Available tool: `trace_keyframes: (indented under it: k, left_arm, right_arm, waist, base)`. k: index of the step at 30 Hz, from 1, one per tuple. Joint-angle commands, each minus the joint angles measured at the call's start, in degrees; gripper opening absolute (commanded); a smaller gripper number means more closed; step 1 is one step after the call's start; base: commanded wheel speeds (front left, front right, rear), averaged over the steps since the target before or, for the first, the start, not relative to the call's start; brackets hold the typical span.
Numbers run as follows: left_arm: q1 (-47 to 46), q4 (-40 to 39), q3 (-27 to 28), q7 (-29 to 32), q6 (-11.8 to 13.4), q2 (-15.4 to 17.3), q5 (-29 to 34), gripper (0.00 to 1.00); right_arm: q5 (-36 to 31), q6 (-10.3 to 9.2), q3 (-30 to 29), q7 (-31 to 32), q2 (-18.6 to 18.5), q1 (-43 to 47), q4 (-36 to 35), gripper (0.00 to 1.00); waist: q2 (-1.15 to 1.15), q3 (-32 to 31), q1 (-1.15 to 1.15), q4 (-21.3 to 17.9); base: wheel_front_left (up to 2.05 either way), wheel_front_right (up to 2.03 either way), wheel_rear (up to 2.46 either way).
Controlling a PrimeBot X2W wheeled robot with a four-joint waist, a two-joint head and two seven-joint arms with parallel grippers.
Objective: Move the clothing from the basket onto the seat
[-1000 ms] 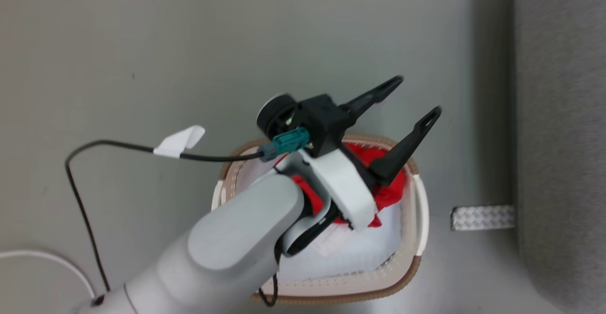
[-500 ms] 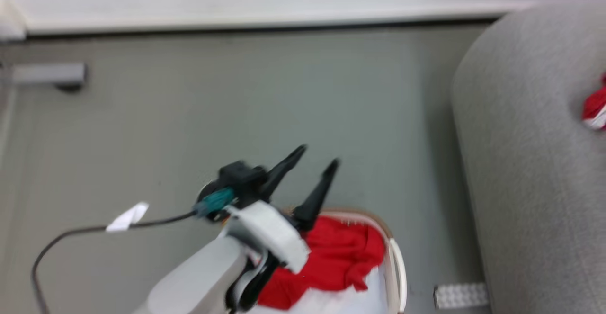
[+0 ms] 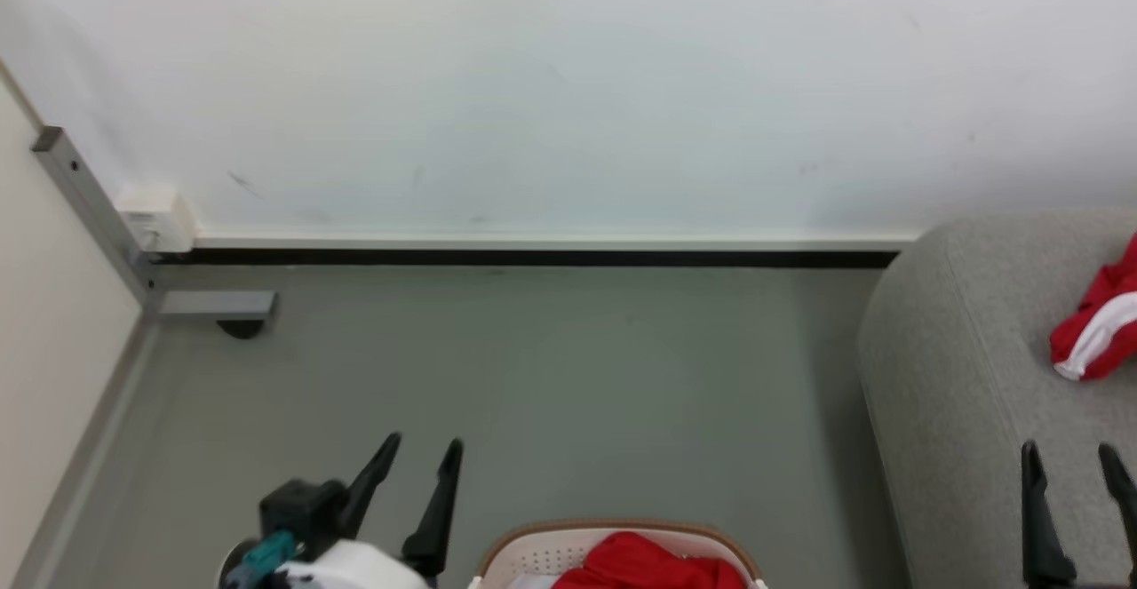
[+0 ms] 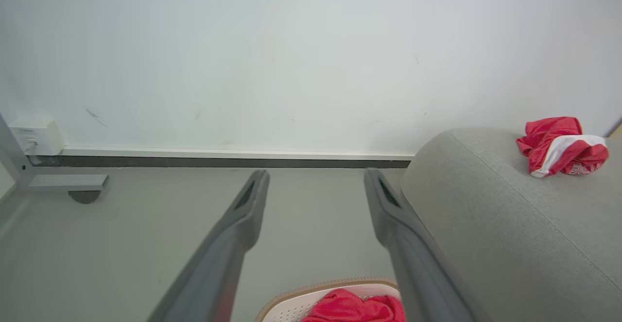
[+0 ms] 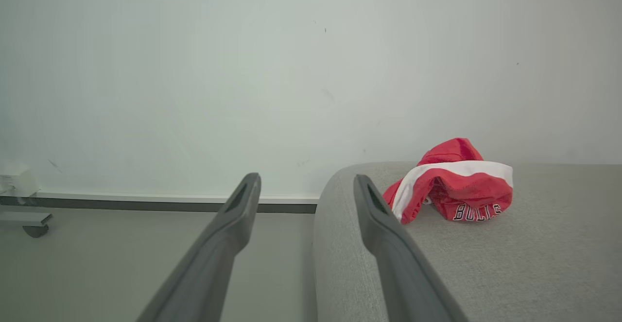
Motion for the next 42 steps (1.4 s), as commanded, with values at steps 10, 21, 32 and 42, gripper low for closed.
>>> trace_keyframes:
  k: [10, 21, 32, 42]
  left_arm:
    - [14.03, -2.57, 12.84, -0.02, -2.57, -3.46, 10.35, 1.0]
    - [16.14, -2.06, 19.25, -0.03, -8.46, -7.79, 16.61, 1.0]
    - [7.38, 0.29, 16.65, 0.42, -12.07, -10.86, 21.91, 1.0]
    - [-9.31, 11.42, 4.5, 11.22, -15.06, -12.31, 26.36, 1.0]
  right_arm:
    - [-2.01, -0.12, 0.66, -4.03, 2.49, 7.99, 1.94, 1.0]
    - [-1.03, -0.12, 2.04, -4.3, 2.65, 6.51, 3.16, 1.0]
    - [-2.02, -0.12, 1.04, -4.24, 2.6, 2.43, -1.49, 1.0]
    - [-0.98, -0.12, 0.95, -4.22, 2.63, -4.44, -5.38, 1.0]
  waist:
    - [0.0, -4.0, 0.03, 3.48]
    - [0.0, -3.94, 0.03, 3.38]
    - [0.0, 2.81, 0.03, -2.11]
    - [0.0, 15.45, 0.03, -8.1]
  base:
    - [0.0, 0.0, 0.0]
    - [0.0, 0.0, 0.0]
    - [0.0, 0.0, 0.0]
    - [0.0, 0.0, 0.0]
